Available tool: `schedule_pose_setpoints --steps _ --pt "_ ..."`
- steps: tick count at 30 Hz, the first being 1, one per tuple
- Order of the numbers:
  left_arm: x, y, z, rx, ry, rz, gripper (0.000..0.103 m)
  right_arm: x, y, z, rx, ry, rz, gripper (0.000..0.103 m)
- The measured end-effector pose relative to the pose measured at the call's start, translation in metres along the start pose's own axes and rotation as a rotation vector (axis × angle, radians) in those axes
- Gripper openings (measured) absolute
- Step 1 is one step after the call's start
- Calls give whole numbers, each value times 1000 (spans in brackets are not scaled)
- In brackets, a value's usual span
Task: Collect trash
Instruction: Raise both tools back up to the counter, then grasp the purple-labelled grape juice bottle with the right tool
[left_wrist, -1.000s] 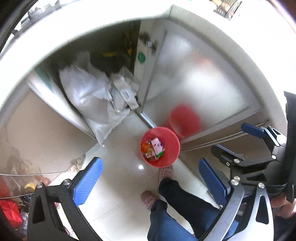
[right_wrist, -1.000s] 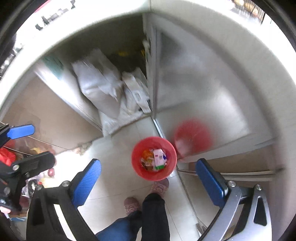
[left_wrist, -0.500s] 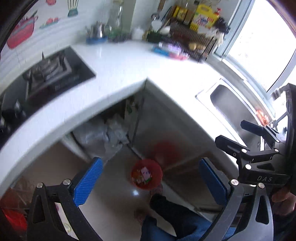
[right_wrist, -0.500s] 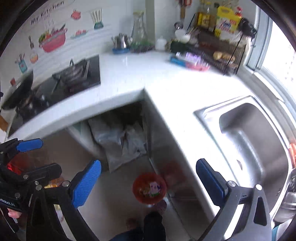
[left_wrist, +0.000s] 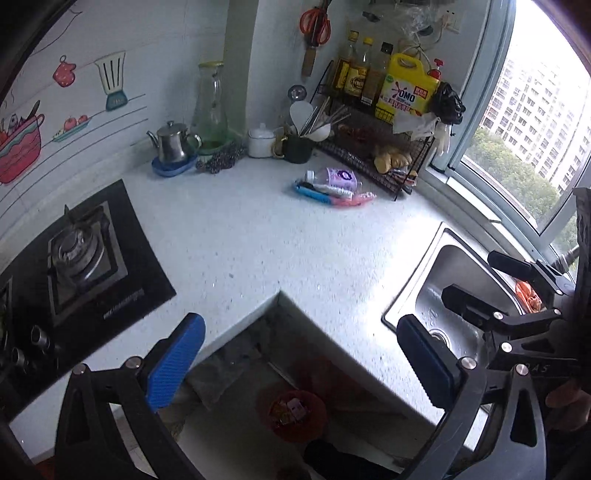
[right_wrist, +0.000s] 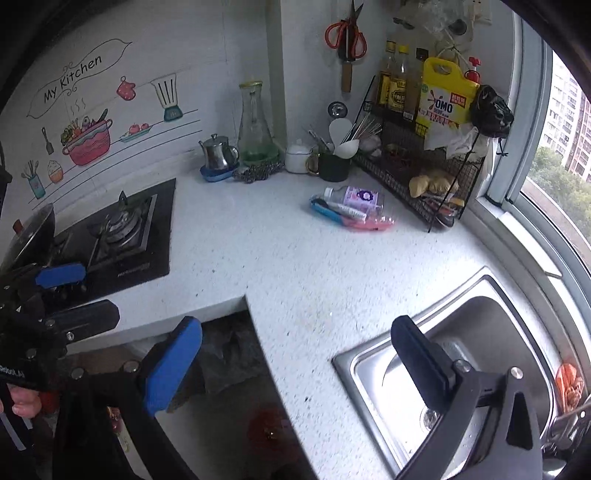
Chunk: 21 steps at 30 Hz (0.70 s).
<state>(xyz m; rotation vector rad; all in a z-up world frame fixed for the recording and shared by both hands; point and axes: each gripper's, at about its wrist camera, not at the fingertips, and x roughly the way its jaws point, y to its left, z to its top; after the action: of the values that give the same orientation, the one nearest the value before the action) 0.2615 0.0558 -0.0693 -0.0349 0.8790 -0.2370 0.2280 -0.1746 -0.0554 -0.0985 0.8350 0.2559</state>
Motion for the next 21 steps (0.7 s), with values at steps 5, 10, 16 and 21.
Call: schedule_pose_setpoints --steps 5,10,16,21 --pt "32 -12 51 30 -9 21 103 12 -22 40 -16 -23 12 102" --pt "64 -21 95 61 -1 21 103 28 -49 78 -36 -23 0 102" --pt "113 -30 150 113 31 -23 103 63 -73 116 -53 -10 -33 102" --pt "162 -33 185 166 58 -51 103 100 -98 138 -13 28 -62 102"
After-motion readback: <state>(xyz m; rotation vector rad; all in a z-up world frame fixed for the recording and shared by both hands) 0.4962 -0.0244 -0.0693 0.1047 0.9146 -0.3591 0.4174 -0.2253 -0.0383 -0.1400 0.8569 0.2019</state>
